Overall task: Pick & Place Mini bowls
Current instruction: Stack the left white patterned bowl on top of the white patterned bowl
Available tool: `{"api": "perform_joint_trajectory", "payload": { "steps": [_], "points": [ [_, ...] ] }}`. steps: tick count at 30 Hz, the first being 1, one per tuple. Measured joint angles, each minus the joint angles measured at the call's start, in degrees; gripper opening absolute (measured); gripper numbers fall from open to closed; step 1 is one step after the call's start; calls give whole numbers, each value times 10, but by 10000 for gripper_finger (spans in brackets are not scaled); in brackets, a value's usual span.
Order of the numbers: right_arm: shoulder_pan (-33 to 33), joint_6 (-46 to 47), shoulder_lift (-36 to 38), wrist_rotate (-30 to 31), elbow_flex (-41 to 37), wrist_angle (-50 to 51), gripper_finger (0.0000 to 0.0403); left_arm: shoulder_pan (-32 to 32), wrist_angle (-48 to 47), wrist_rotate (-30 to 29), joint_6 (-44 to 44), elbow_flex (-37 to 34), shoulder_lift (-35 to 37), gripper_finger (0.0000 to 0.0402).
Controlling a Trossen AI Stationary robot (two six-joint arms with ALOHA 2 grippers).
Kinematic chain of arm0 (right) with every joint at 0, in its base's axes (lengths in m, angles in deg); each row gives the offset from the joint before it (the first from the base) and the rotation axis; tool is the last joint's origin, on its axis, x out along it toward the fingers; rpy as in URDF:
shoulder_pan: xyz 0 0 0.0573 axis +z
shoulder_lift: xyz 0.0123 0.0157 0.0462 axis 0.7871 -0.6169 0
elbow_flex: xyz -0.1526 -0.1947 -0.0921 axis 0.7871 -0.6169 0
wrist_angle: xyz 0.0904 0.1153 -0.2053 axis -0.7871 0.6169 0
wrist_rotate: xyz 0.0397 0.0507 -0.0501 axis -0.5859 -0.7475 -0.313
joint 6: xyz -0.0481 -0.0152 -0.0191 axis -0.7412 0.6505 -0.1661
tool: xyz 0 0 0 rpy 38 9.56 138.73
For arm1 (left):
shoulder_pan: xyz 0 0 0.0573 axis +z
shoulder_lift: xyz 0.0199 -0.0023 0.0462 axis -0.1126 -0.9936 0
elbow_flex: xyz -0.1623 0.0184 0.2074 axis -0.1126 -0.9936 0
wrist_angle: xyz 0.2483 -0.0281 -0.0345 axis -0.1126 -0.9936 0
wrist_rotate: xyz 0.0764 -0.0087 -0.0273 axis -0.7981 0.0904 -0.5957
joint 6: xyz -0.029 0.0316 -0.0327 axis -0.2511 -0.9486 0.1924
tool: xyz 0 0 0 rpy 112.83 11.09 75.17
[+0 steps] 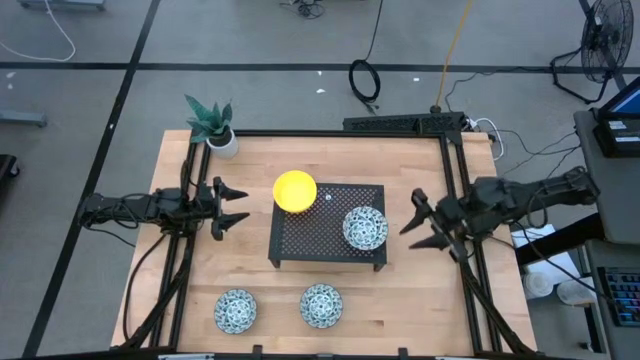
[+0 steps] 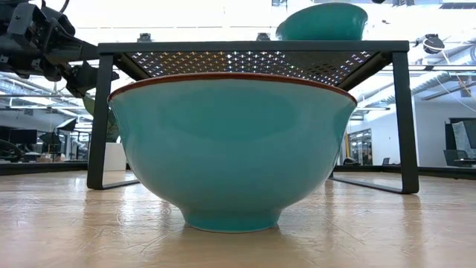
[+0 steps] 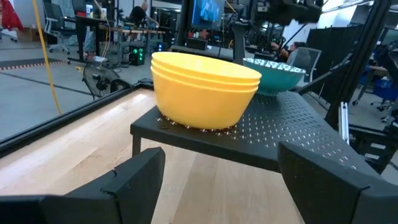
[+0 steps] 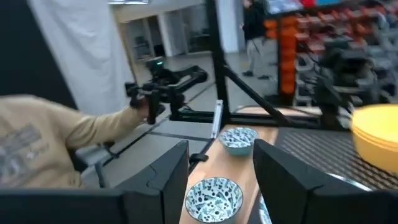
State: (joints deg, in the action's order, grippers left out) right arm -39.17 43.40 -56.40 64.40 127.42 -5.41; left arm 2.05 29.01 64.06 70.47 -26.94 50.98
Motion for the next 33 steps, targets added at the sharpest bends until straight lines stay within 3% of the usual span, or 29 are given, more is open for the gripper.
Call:
{"api": "perform_joint_trajectory", "payload": {
  "steps": [5, 13, 16, 21, 26, 30, 33],
  "points": [
    [37, -62, -6, 9, -64, -52, 169, 0, 19, 28, 83, 0, 0, 310],
    [88, -111, -14, 111, -118, -70, 169, 0, 44, 35, 168, 0, 0, 310],
    [92, -121, -5, 110, -118, -76, 169, 0, 40, 34, 197, 0, 0, 310],
    [95, -130, 19, 110, -118, -81, 169, 0, 29, 34, 175, 0, 0, 310],
    [95, -173, 44, 110, -118, -81, 169, 0, 31, 73, 284, 4, -6, 310],
    [95, -202, 60, 112, -118, -80, 169, -12, 20, 100, 360, 54, -50, 306],
    [95, -217, 70, 112, -118, -80, 169, -40, -4, 101, 396, 120, -127, 299]
  ]
}}
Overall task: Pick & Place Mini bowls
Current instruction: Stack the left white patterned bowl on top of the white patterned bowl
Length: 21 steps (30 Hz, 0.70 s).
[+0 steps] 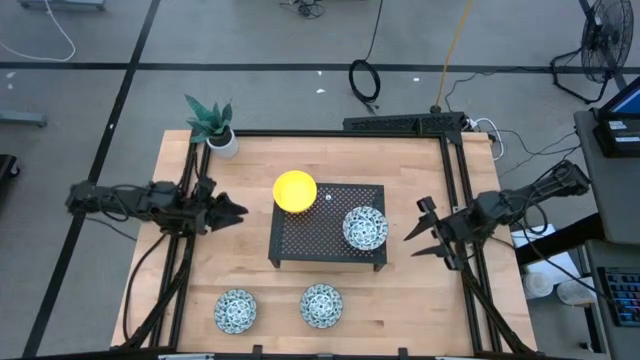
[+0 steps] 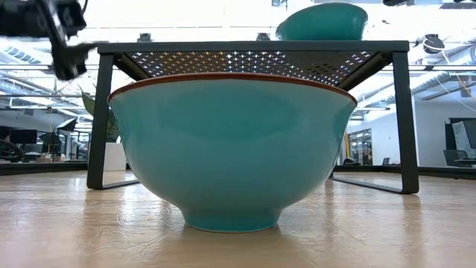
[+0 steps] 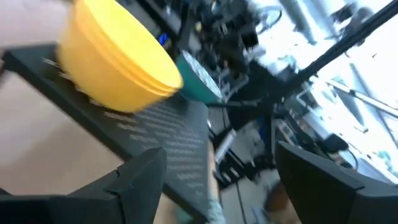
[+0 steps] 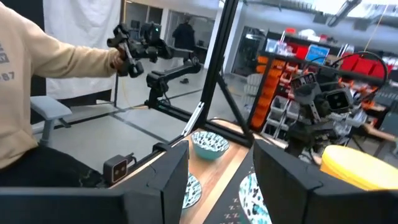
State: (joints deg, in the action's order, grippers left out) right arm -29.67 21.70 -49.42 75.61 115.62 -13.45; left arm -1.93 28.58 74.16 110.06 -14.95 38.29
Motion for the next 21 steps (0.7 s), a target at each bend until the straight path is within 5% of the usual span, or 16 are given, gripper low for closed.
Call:
{"api": "perform_joint_trajectory", "payload": {
  "steps": [12, 21],
  "points": [
    [0, -19, 25, 0, 0, 1, 169, -169, -162, 98, 210, 356, -409, 255],
    [0, -42, 31, -1, 0, 12, 169, -305, -302, 36, 516, 429, -556, 208]
  ]
}}
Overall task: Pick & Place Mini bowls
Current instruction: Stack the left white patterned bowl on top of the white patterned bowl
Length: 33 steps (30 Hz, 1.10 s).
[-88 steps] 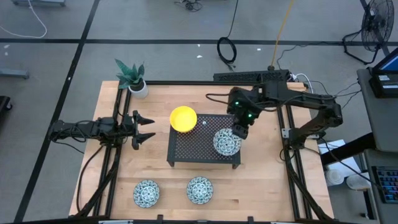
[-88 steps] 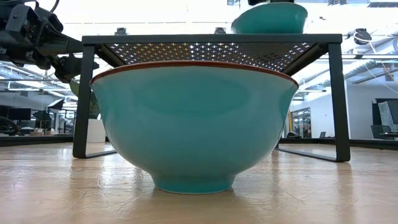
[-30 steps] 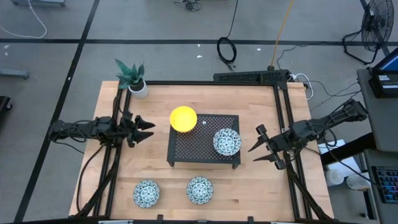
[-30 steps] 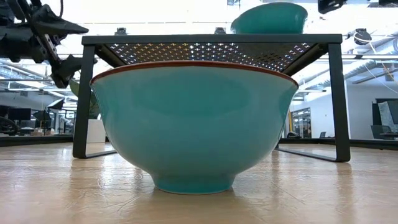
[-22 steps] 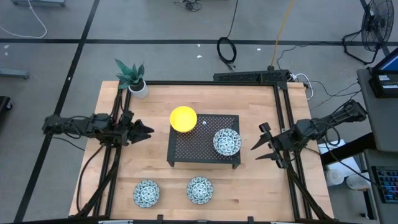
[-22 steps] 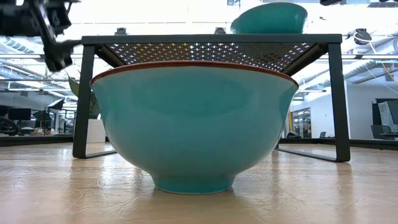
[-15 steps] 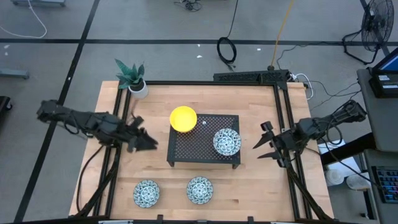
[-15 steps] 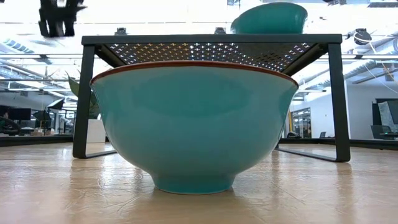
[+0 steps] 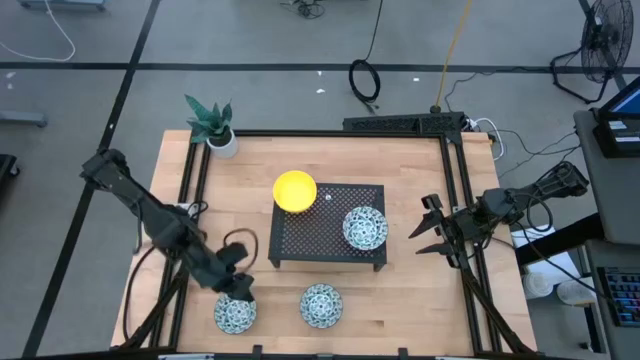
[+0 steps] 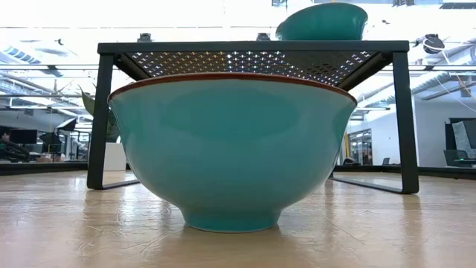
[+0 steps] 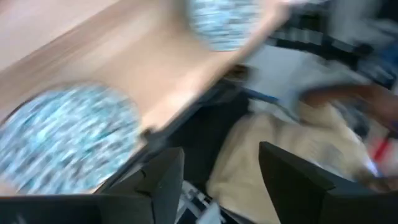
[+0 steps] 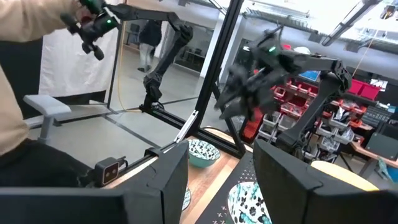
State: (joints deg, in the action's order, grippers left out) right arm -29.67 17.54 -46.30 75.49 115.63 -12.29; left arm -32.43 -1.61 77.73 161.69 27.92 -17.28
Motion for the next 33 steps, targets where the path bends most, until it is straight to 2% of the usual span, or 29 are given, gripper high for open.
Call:
{"api": "perform_joint_trajectory", "payload": {
  "steps": [5, 12, 21, 33],
  "points": [
    [0, 1, 0, 1, 0, 0, 169, -61, -69, 28, 163, -1, -61, 183],
    [0, 27, 0, 1, 1, 15, 169, -115, -88, 45, 267, -1, -121, 166],
    [0, 28, 0, 1, 1, 8, 169, -132, -89, 33, 281, -1, -154, 174],
    [0, 62, -4, 1, 1, 9, 169, -132, -178, 40, 260, -1, -172, 153]
  ]
}}
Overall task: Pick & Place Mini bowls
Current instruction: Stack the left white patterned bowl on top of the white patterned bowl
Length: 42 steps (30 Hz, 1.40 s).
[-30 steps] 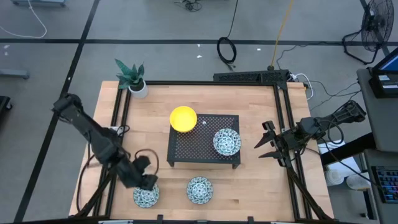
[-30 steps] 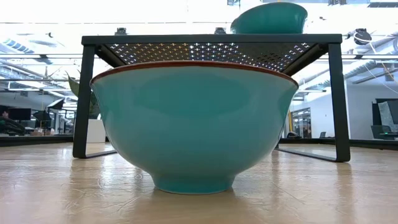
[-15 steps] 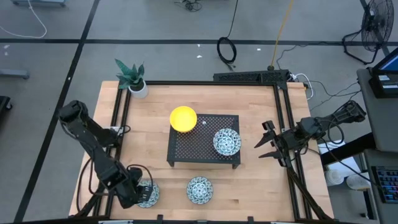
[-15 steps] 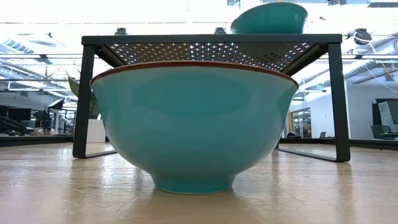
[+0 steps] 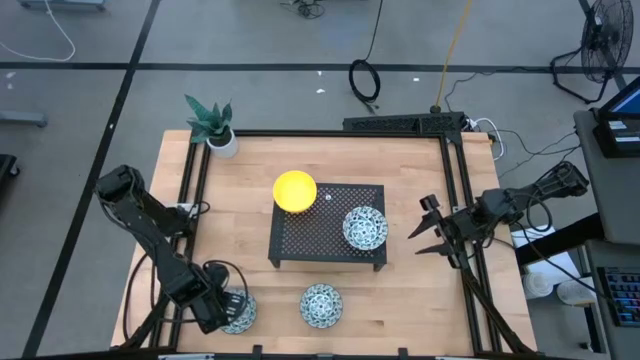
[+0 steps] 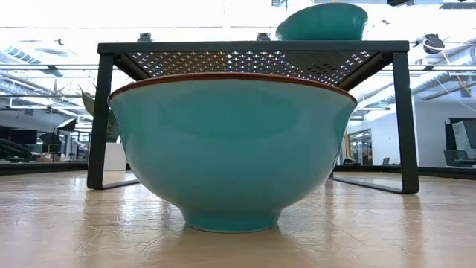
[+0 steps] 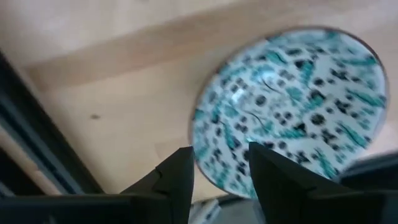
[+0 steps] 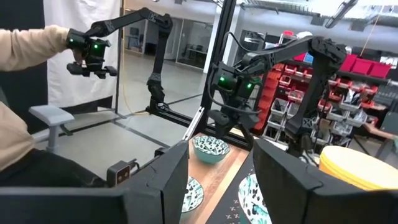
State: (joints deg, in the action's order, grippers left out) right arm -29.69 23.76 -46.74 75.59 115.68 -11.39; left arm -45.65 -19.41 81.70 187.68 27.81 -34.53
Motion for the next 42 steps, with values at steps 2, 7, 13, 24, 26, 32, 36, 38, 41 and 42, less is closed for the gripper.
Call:
{"api": "perform_joint_trajectory", "payload": {
  "steps": [2, 7, 13, 24, 26, 32, 36, 38, 41, 42],
  "points": [
    [0, 8, -2, 0, 0, 0, 169, 0, -10, 5, 4, 0, 0, 152],
    [0, 31, -7, -1, 0, 0, 169, -1, -13, 36, 47, 0, 0, 152],
    [0, 46, -12, -2, 0, 0, 169, -2, -13, 36, 60, 0, 0, 152],
    [0, 61, -13, -2, 0, 0, 169, -3, 30, 24, 78, -45, 0, 152],
    [0, 60, -13, -2, 0, 0, 169, -4, 43, 24, 81, -55, 0, 152],
    [0, 60, -14, -2, 0, 0, 169, -4, 101, 19, 79, -79, 0, 152],
    [0, 59, -14, -2, 0, 0, 169, -4, 104, 19, 81, -93, 0, 152],
    [0, 59, -14, -2, 0, 0, 169, -4, 105, 19, 81, -98, 0, 152],
    [0, 59, -15, -2, 0, 0, 169, -4, 106, 15, 73, -101, 0, 151],
    [0, 59, -15, -2, 0, 0, 169, -4, 106, 11, 69, -101, 0, 148]
  ]
}}
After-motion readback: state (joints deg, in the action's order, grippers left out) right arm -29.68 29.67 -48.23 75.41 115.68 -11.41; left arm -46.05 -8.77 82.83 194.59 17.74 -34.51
